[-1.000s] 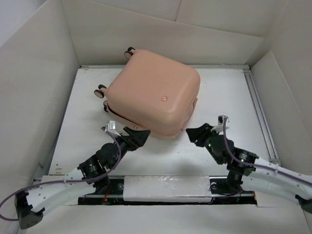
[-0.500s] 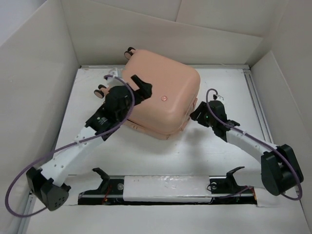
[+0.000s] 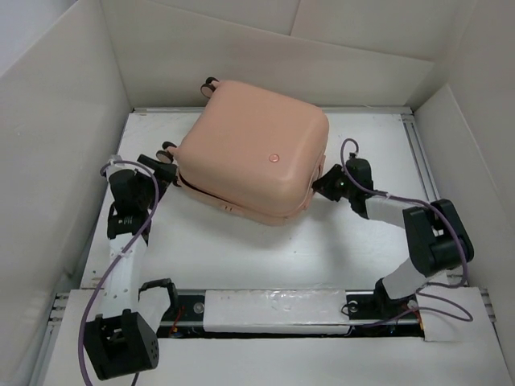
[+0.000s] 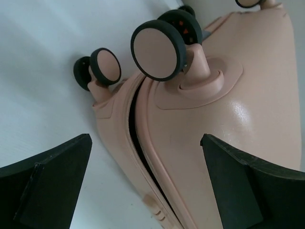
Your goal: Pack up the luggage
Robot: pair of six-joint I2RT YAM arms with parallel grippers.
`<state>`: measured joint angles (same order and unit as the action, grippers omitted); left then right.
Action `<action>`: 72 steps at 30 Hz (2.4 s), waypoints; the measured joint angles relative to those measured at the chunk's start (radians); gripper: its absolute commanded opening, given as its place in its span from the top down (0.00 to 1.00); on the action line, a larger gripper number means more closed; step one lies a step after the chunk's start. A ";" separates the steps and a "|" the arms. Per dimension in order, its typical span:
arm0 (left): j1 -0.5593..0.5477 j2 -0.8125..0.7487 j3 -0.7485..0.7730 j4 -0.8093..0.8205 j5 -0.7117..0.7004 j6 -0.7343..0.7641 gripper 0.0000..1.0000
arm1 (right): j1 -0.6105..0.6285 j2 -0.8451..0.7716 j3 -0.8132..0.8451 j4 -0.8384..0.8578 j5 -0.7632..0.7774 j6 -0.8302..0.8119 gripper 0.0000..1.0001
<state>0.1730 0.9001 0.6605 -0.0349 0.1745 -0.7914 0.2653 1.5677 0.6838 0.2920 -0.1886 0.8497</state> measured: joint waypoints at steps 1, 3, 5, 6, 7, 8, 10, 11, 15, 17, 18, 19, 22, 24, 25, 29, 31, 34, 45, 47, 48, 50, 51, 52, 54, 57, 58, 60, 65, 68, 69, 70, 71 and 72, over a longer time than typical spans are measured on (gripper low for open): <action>0.003 -0.004 -0.011 0.002 0.015 -0.008 0.01 | -0.023 0.021 0.015 0.010 -0.025 -0.001 1.00; 0.004 -0.018 -0.021 0.017 0.047 -0.029 0.01 | -0.077 0.061 0.055 0.012 -0.077 -0.008 1.00; 0.003 -0.031 -0.025 0.051 0.080 -0.046 0.01 | -0.128 0.106 0.116 -0.012 -0.107 -0.034 1.00; 0.003 -0.037 -0.025 0.064 0.092 -0.054 0.01 | -0.150 0.128 0.149 -0.027 -0.112 -0.049 1.00; 0.004 -0.043 -0.027 0.076 0.103 -0.059 0.01 | -0.171 0.155 0.195 -0.052 -0.116 -0.068 1.00; 0.004 -0.052 -0.031 0.088 0.114 -0.064 0.01 | -0.191 0.185 0.240 -0.074 -0.116 -0.092 0.99; 0.004 -0.076 -0.047 0.112 0.136 -0.071 0.01 | -0.227 0.237 0.315 -0.095 -0.117 -0.137 0.65; 0.004 -0.087 -0.056 0.117 0.147 -0.071 0.01 | -0.242 0.257 0.349 -0.109 -0.117 -0.157 0.55; 0.004 -0.103 -0.094 0.158 0.196 -0.074 0.01 | -0.292 0.262 0.400 -0.121 -0.095 -0.226 0.30; 0.003 -0.082 -0.125 0.208 0.222 -0.086 0.01 | -0.314 0.229 0.395 -0.138 -0.078 -0.251 0.23; 0.002 -0.064 -0.142 0.235 0.230 -0.095 0.01 | -0.320 0.201 0.384 -0.143 -0.071 -0.261 0.22; 0.000 -0.039 -0.160 0.269 0.237 -0.111 0.01 | -0.322 0.164 0.364 -0.151 -0.063 -0.270 0.20; -0.003 0.040 -0.220 0.393 0.259 -0.168 0.01 | -0.309 0.002 0.274 -0.168 -0.040 -0.286 0.19; -0.003 0.089 -0.243 0.476 0.271 -0.213 0.01 | -0.282 -0.127 0.207 -0.172 -0.026 -0.292 0.19; -0.003 0.111 -0.246 0.515 0.275 -0.233 0.01 | -0.262 -0.195 0.172 -0.174 -0.021 -0.297 0.19; -0.004 0.174 -0.247 0.694 0.294 -0.306 0.01 | -0.151 -0.459 0.016 -0.158 0.050 -0.312 0.22; -0.011 0.202 -0.247 0.777 0.302 -0.336 0.01 | -0.073 -0.590 -0.069 -0.150 0.064 -0.307 0.24; -0.021 0.250 -0.234 0.840 0.314 -0.363 0.01 | 0.074 -0.739 -0.200 -0.150 0.057 -0.287 0.25; -0.034 0.570 -0.071 0.921 0.386 -0.436 0.04 | 0.457 -1.063 -0.334 -0.270 0.188 -0.208 0.53; -0.039 0.620 -0.048 0.962 0.403 -0.460 0.09 | 0.492 -1.054 -0.334 -0.279 0.217 -0.202 0.72; -0.041 0.639 -0.042 0.989 0.410 -0.471 0.11 | 0.504 -1.042 -0.334 -0.286 0.229 -0.199 0.82; -0.045 0.665 -0.040 1.041 0.424 -0.499 0.11 | 0.520 -1.017 -0.334 -0.294 0.248 -0.193 0.82; -0.049 0.676 -0.039 1.061 0.429 -0.512 0.11 | 0.523 -1.005 -0.334 -0.299 0.256 -0.192 0.82; -0.053 0.682 -0.039 1.080 0.431 -0.521 0.13 | 0.523 -0.996 -0.334 -0.307 0.263 -0.192 0.80; -0.064 0.690 -0.039 1.115 0.436 -0.541 0.24 | 0.525 -0.991 -0.334 -0.319 0.285 -0.193 0.61; -0.074 0.698 -0.039 1.148 0.446 -0.559 0.64 | 0.528 -1.004 -0.334 -0.332 0.333 -0.193 0.44; -0.076 0.702 -0.039 1.168 0.444 -0.584 0.87 | 0.528 -1.007 -0.334 -0.338 0.357 -0.193 0.39; -0.072 0.703 -0.039 1.186 0.440 -0.599 1.00 | 0.520 -1.003 -0.334 -0.343 0.402 -0.200 0.40; -0.075 0.646 -0.072 1.158 0.435 -0.584 1.00 | 0.449 -0.907 -0.304 -0.343 0.454 -0.270 0.60; -0.082 0.523 -0.097 1.065 0.433 -0.538 1.00 | 0.383 -0.817 -0.269 -0.343 0.458 -0.325 0.61; -0.085 0.477 -0.102 1.033 0.433 -0.521 1.00 | 0.359 -0.801 -0.263 -0.339 0.458 -0.343 0.56; -0.089 0.435 -0.106 1.004 0.432 -0.502 1.00 | 0.338 -0.794 -0.262 -0.332 0.457 -0.355 0.50; -0.090 0.402 -0.110 0.973 0.431 -0.484 1.00 | 0.315 -0.792 -0.262 -0.325 0.454 -0.368 0.47; -0.091 0.368 -0.115 0.941 0.433 -0.466 1.00 | 0.286 -0.792 -0.262 -0.314 0.442 -0.382 0.45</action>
<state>0.0818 1.2682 0.5457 0.9058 0.6071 -1.2575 0.5510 0.7757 0.4217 -0.0219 0.2535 0.4675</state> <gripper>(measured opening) 0.555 0.512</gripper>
